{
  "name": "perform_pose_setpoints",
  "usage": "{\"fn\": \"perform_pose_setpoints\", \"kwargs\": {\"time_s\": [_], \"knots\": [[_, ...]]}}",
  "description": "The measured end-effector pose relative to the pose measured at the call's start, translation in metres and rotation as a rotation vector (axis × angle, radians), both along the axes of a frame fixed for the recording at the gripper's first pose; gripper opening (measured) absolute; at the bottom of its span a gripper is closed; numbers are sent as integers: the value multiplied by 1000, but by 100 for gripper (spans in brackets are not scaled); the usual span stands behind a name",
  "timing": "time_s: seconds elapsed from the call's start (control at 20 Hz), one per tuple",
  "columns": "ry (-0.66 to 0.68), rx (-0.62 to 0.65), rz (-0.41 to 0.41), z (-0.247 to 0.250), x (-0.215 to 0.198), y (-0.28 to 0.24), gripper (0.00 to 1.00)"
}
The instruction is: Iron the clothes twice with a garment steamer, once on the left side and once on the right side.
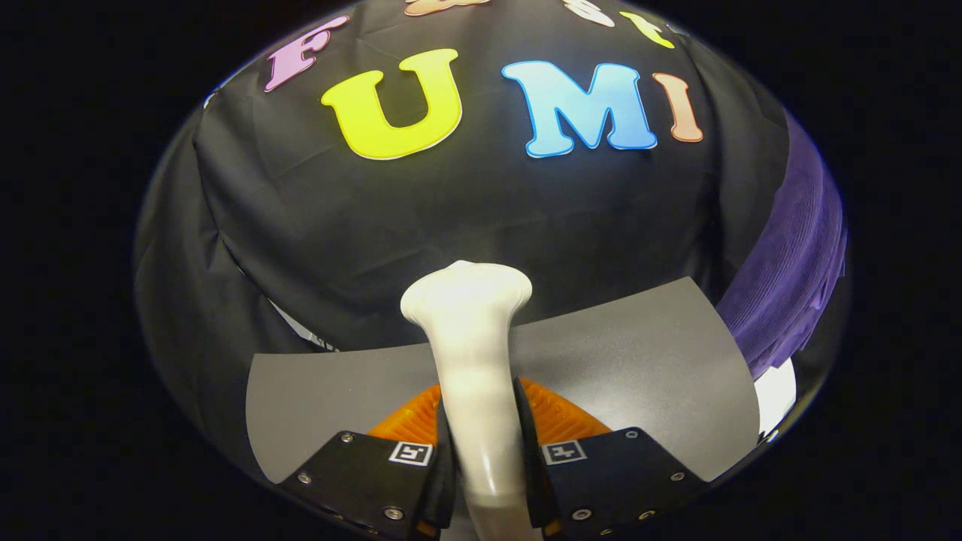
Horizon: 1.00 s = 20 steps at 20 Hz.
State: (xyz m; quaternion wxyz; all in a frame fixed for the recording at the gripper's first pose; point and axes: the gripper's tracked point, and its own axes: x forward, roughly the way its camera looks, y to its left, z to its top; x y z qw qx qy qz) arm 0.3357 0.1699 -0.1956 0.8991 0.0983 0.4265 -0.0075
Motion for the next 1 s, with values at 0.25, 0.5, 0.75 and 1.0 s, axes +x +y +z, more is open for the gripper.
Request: {"fn": "perform_pose_setpoints", "kwargs": {"time_s": [0.25, 0.5, 0.75, 1.0], "knots": [[-91, -39, 46, 21, -12, 1, 37], [-232, 14, 53, 65, -40, -10, 37], [-380, 26, 76, 105, -98, -41, 37], [-480, 31, 117, 137, -164, -83, 37]]}}
